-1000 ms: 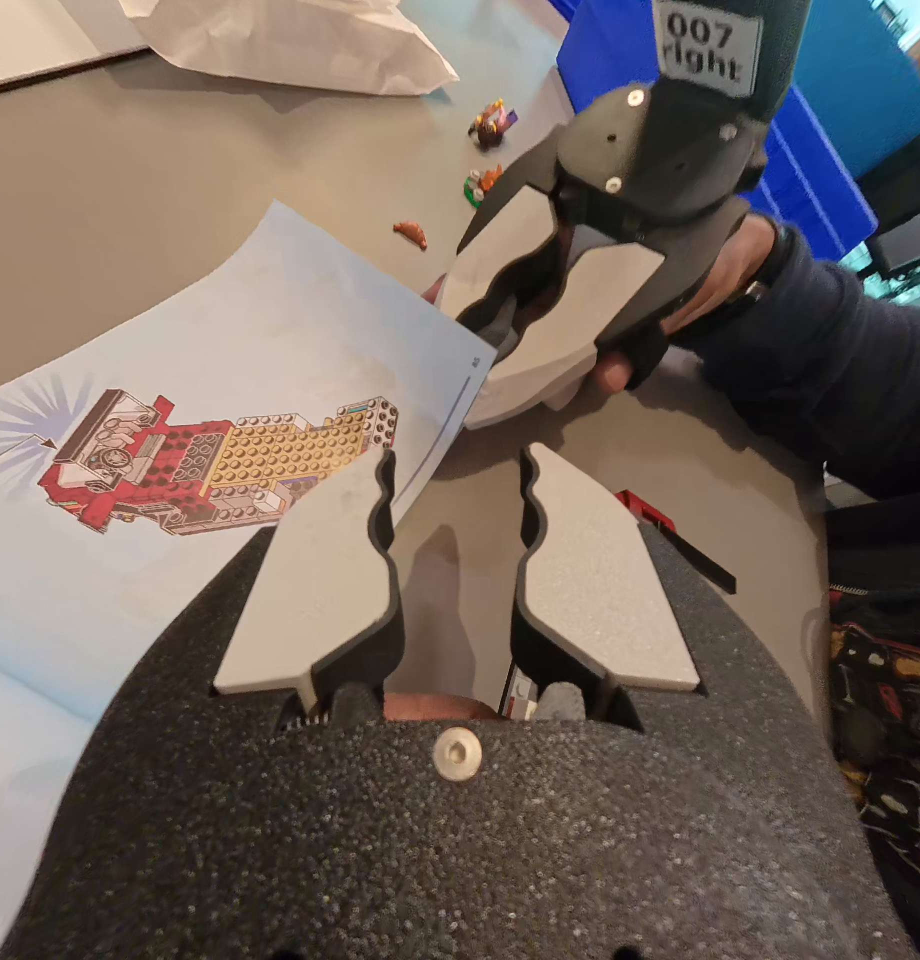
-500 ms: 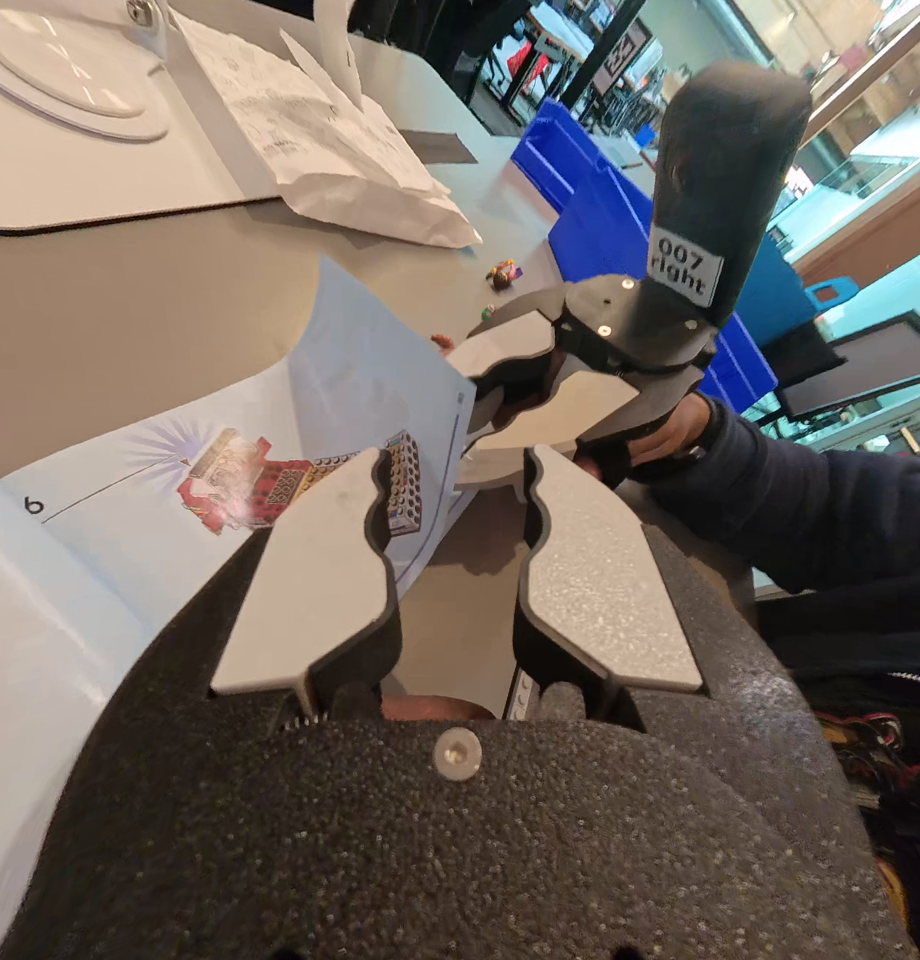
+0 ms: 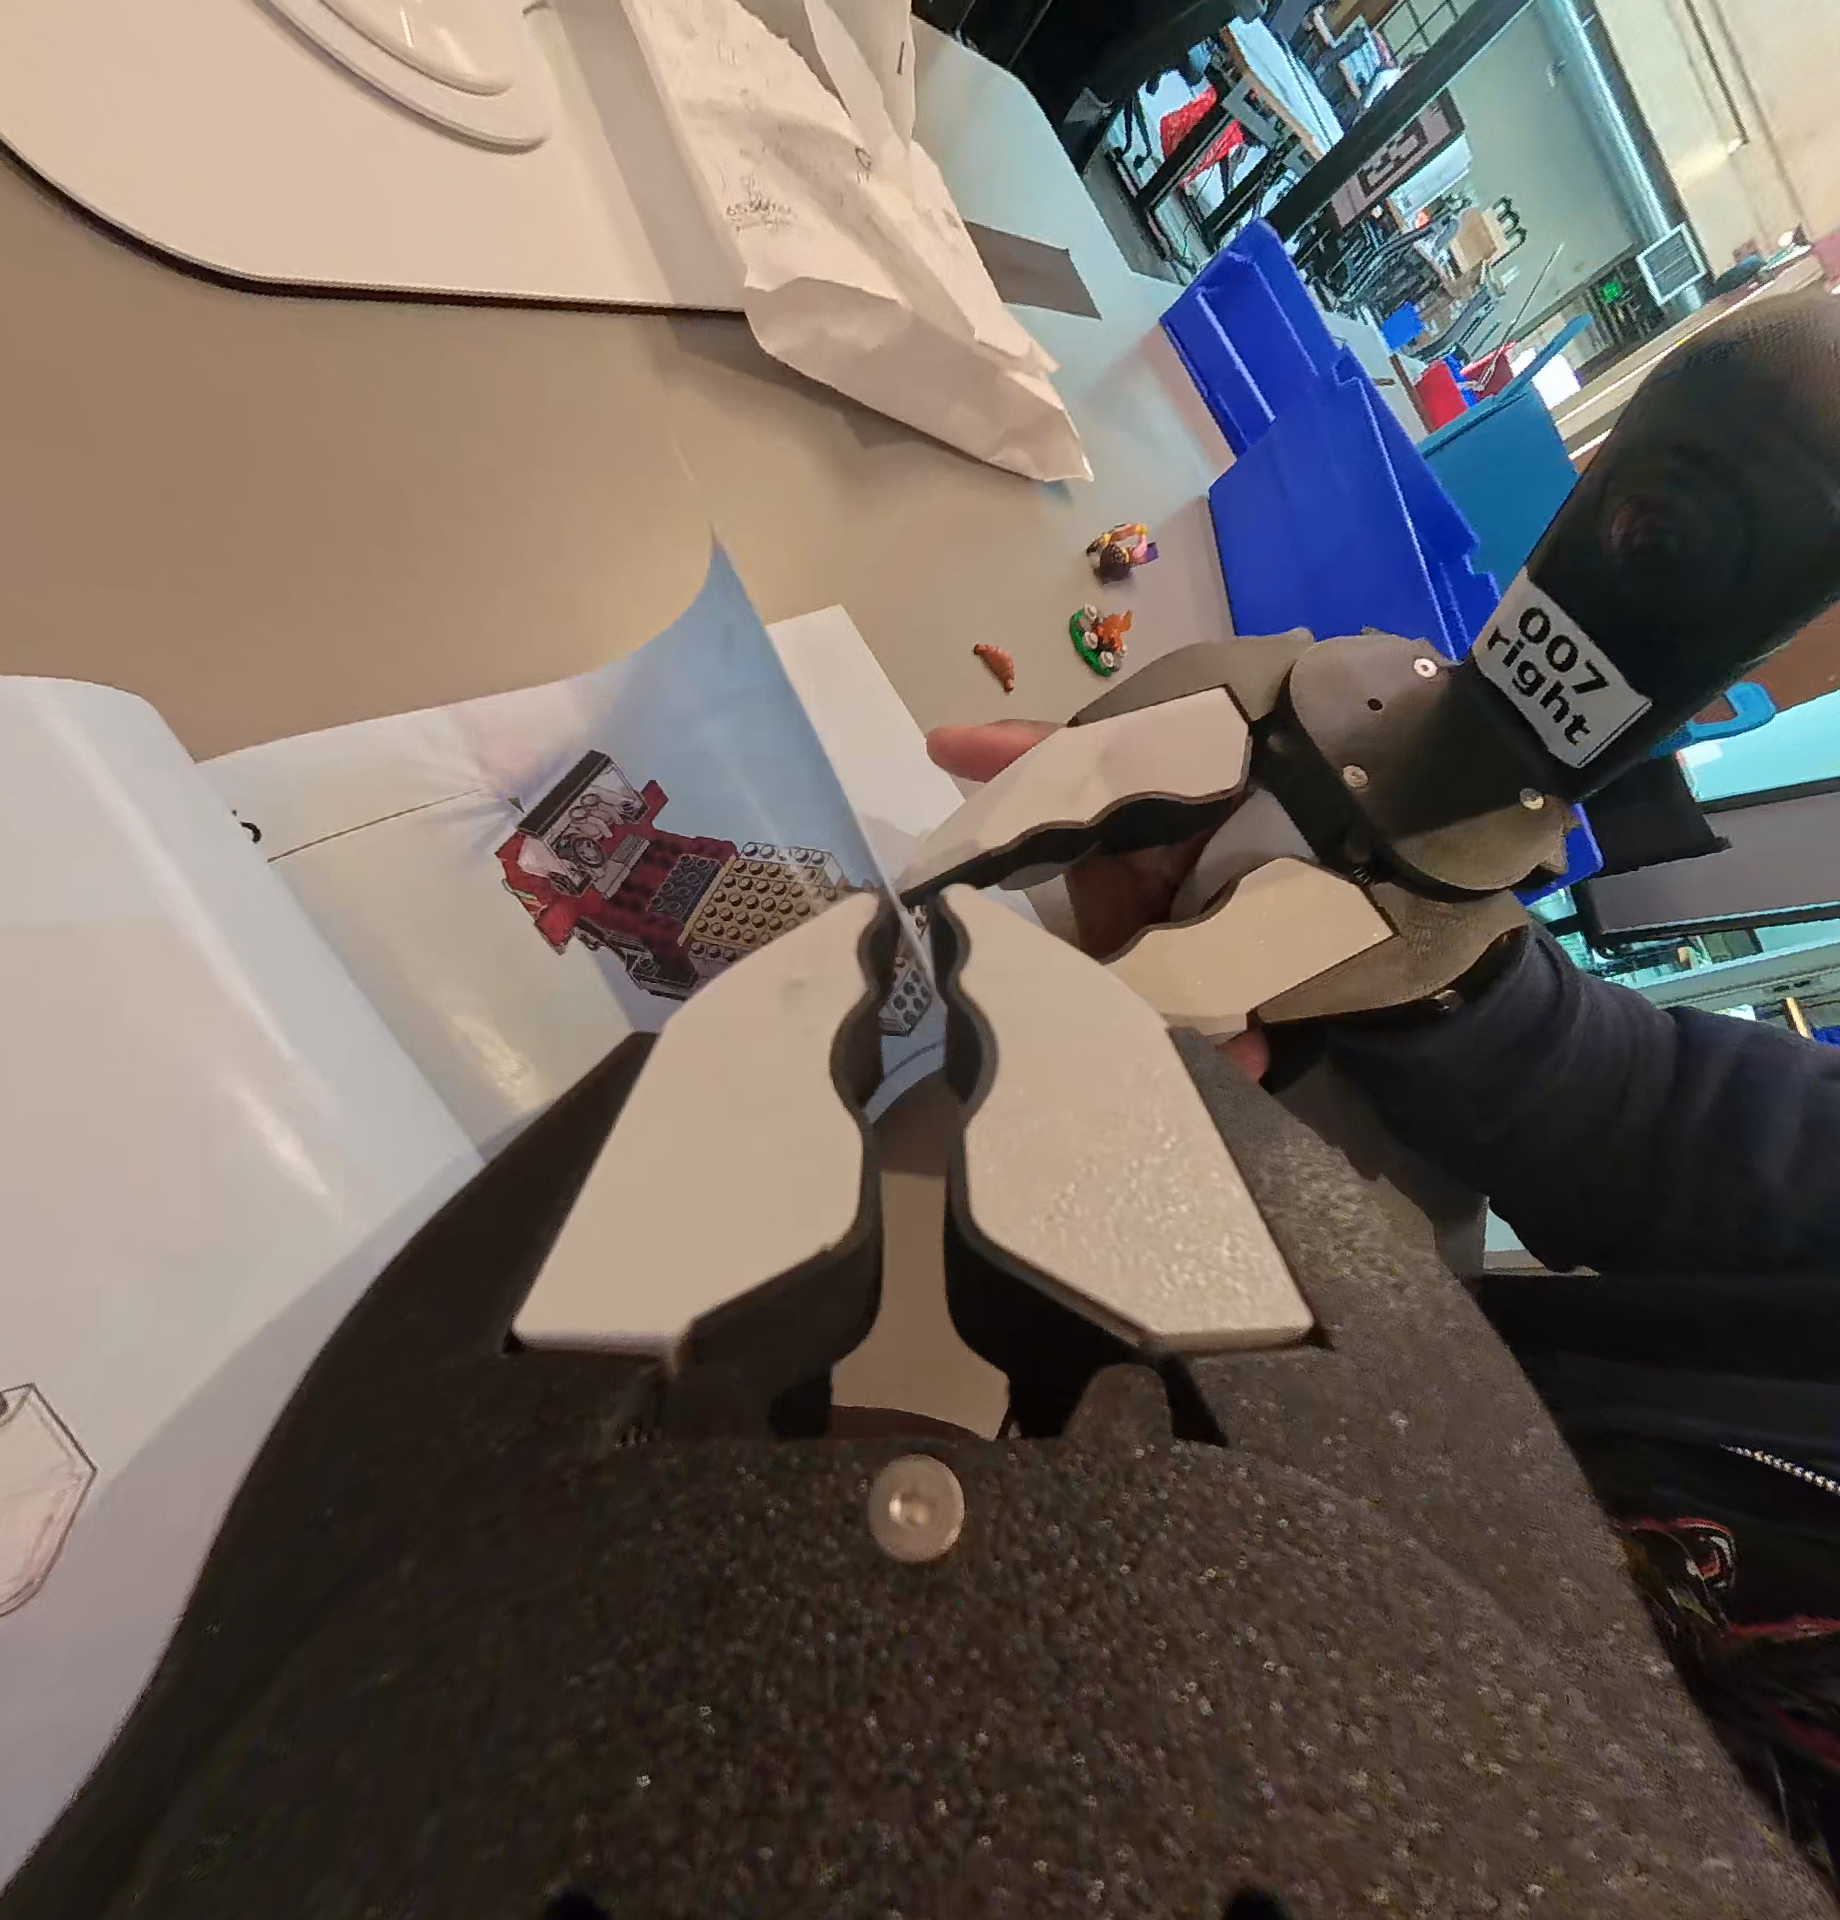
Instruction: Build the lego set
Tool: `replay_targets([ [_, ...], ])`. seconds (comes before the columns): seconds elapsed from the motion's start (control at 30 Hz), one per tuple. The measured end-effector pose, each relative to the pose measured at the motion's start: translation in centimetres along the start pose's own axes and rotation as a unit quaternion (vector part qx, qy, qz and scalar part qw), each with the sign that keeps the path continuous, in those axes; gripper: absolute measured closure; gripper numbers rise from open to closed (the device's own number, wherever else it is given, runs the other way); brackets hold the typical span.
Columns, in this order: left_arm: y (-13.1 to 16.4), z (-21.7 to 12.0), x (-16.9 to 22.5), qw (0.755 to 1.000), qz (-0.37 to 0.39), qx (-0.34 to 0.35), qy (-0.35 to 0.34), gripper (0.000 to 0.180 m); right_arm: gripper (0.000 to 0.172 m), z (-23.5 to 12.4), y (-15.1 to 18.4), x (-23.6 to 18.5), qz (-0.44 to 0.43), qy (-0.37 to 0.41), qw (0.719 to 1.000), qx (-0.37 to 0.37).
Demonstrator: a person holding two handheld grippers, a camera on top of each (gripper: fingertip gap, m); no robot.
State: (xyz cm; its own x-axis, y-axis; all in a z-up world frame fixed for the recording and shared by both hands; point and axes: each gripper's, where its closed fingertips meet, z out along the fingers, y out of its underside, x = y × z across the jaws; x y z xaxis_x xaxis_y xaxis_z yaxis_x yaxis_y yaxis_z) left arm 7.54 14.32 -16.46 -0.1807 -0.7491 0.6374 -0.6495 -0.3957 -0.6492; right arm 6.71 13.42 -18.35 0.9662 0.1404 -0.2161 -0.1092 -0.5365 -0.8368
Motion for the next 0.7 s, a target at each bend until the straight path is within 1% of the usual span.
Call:
replay_targets([
  [0.03, 0.0, 0.0, 0.0, 1.0, -0.002, 0.003, 0.003, 0.18, 0.141, -0.1, 0.0, 0.1, 0.001, 0.001, 1.0, 0.001],
  [0.1, -0.1, -0.1, 0.2, 1.0, -0.008, 0.012, 0.012, 0.18, 0.138, -0.4, -0.3, 0.3, 0.005, 0.008, 1.0, 0.006],
  [0.17, -0.3, -0.1, 0.5, 0.999, -0.021, 0.025, 0.024, 0.18, 0.132, -0.7, -0.8, 0.6, 0.022, 0.01, 0.999, 0.021],
  [0.23, -0.4, -0.1, 0.8, 0.998, -0.036, 0.035, 0.035, 0.18, 0.118, -0.8, -1.4, 0.5, 0.051, -0.001, 0.998, 0.037],
  [0.3, -0.3, 0.1, 1.0, 0.997, -0.043, 0.037, 0.047, 0.18, 0.106, -0.3, -1.3, 0.7, 0.074, -0.001, 0.997, 0.029],
  [0.33, -0.3, 0.2, 1.2, 0.997, -0.044, 0.035, 0.052, 0.18, 0.102, 0.0, -1.2, 0.9, 0.076, 0.002, 0.997, 0.023],
  [0.43, -0.1, 0.3, 1.3, 0.997, -0.045, 0.03, 0.059, 0.176, 0.105, 0.8, -1.0, 1.0, 0.073, 0.012, 0.997, 0.014],
  [0.5, -0.1, 0.2, 1.4, 0.997, -0.046, 0.028, 0.064, 0.172, 0.113, 1.0, -0.9, 0.8, 0.069, 0.007, 0.997, 0.013],
  [0.63, -0.4, 0.0, 1.6, 0.996, -0.043, 0.031, 0.07, 0.17, 0.129, 0.7, -1.1, 1.0, 0.074, 0.006, 0.997, 0.026],
  [0.7, -0.4, -0.1, 1.5, 0.996, -0.042, 0.031, 0.072, 0.169, 0.132, 0.5, -1.2, 1.1, 0.078, 0.001, 0.997, 0.03],
])
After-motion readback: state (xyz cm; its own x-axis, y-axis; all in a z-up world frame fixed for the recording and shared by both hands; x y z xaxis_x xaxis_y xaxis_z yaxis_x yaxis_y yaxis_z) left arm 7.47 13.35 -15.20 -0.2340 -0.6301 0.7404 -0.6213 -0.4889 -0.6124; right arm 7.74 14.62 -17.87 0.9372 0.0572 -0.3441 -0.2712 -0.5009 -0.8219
